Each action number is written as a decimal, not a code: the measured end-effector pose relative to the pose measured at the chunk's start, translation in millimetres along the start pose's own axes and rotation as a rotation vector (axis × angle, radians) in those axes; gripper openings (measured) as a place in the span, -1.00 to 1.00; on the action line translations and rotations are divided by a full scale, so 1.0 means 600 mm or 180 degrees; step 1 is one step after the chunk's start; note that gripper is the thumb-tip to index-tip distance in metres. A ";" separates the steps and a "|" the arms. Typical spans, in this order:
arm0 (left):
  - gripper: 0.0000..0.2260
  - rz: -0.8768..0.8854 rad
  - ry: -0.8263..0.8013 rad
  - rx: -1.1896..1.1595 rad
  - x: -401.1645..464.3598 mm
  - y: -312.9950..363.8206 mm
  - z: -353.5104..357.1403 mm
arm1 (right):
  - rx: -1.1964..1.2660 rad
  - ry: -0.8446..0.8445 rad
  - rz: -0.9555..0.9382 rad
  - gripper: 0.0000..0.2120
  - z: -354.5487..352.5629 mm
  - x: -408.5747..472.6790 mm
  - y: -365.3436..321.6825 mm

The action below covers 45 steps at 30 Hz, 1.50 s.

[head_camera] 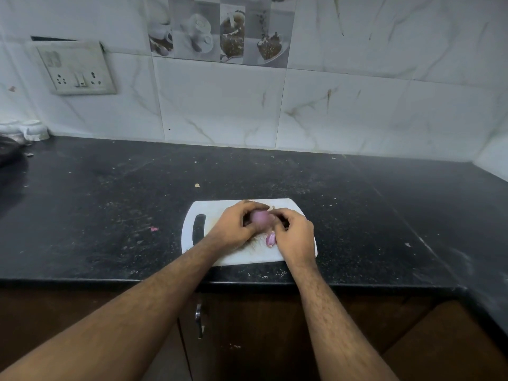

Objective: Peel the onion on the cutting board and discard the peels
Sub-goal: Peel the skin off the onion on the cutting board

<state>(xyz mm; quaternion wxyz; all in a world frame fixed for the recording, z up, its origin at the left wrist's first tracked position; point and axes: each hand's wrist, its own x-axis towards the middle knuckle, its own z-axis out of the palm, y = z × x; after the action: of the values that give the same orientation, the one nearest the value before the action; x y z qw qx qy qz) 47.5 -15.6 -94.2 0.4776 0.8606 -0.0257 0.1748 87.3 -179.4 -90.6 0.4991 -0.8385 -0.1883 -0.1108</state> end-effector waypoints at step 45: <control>-0.78 0.0343 -0.0091 0.0658 0.002 0.015 0.005 | 0.0226 -0.0147 0.0068 -0.93 -0.007 -0.011 -0.008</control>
<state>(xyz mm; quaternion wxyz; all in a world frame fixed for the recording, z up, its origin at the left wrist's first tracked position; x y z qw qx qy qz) 47.5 -22.6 -88.1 0.3757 0.9051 -0.0606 0.1897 79.4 -182.2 -87.2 0.5253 -0.8246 -0.1946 -0.0792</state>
